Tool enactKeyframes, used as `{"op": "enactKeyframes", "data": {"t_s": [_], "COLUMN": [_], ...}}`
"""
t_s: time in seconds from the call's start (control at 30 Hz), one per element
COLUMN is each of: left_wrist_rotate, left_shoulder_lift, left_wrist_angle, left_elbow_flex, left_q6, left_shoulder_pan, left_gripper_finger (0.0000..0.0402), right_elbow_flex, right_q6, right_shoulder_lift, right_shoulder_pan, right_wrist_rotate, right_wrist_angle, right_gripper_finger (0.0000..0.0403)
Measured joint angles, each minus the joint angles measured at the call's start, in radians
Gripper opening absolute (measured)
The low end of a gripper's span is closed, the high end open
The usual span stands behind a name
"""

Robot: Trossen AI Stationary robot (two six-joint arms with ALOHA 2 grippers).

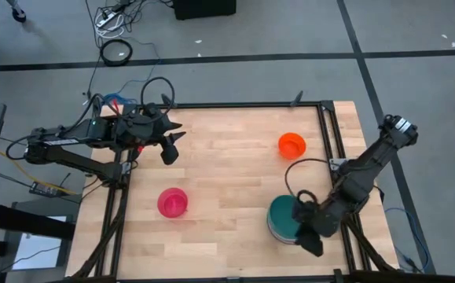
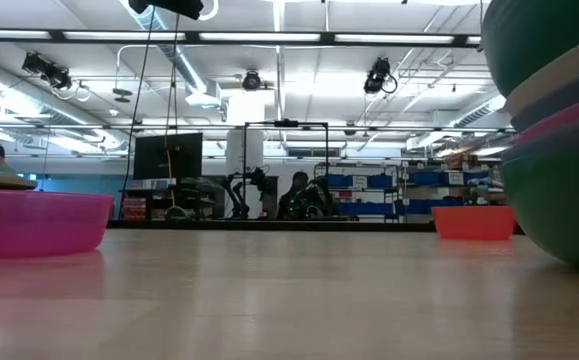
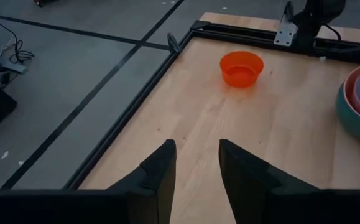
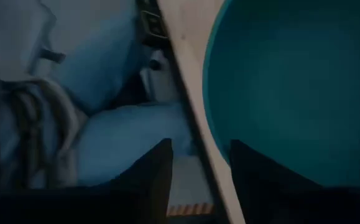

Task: Nest bowls inside each other
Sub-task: Stack the green bowl on top of the gray bowl

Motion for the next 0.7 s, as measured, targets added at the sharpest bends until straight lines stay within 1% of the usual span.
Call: {"op": "enactKeyframes", "data": {"t_s": [0.03,0.1,0.2,0.3,0.37,0.47,0.57,0.7], "left_wrist_rotate": [0.000,0.000,0.001,0.001,0.001,0.001,0.002,0.002], "left_shoulder_lift": [0.000,0.000,0.000,0.000,0.000,0.000,0.000,0.000], "left_wrist_angle": [0.000,0.000,0.000,0.000,0.000,0.000,0.000,0.000], "left_elbow_flex": [0.000,0.000,0.000,0.000,0.000,0.000,0.000,0.000], "left_q6": [-0.001,-0.001,-0.003,-0.003,-0.004,-0.006,-0.008,-0.008], "left_shoulder_pan": [0.000,0.000,0.000,0.000,0.000,0.000,0.000,0.000], "left_gripper_finger": [0.0131,0.0131,0.0131,0.0131,0.0131,0.0131,0.0131,0.0131], "right_elbow_flex": [0.000,0.000,0.000,0.000,0.000,0.000,0.001,0.001], "right_q6": [0.012,0.016,-0.022,-0.094,-0.165,-0.276,-0.338,-0.353], "right_shoulder_lift": [-0.019,-0.054,-0.095,-0.108,-0.094,-0.056,-0.009,0.071], "right_shoulder_pan": [0.009,0.024,0.036,0.034,0.023,-0.005,-0.030,-0.058], "right_wrist_rotate": [0.026,0.112,0.237,0.330,0.378,0.395,0.388,0.307], "right_wrist_angle": [0.001,0.008,0.018,0.026,0.054,0.144,0.192,0.180], "right_gripper_finger": [0.0150,0.0150,0.0150,0.0150,0.0150,0.0150,0.0150,0.0150]}}
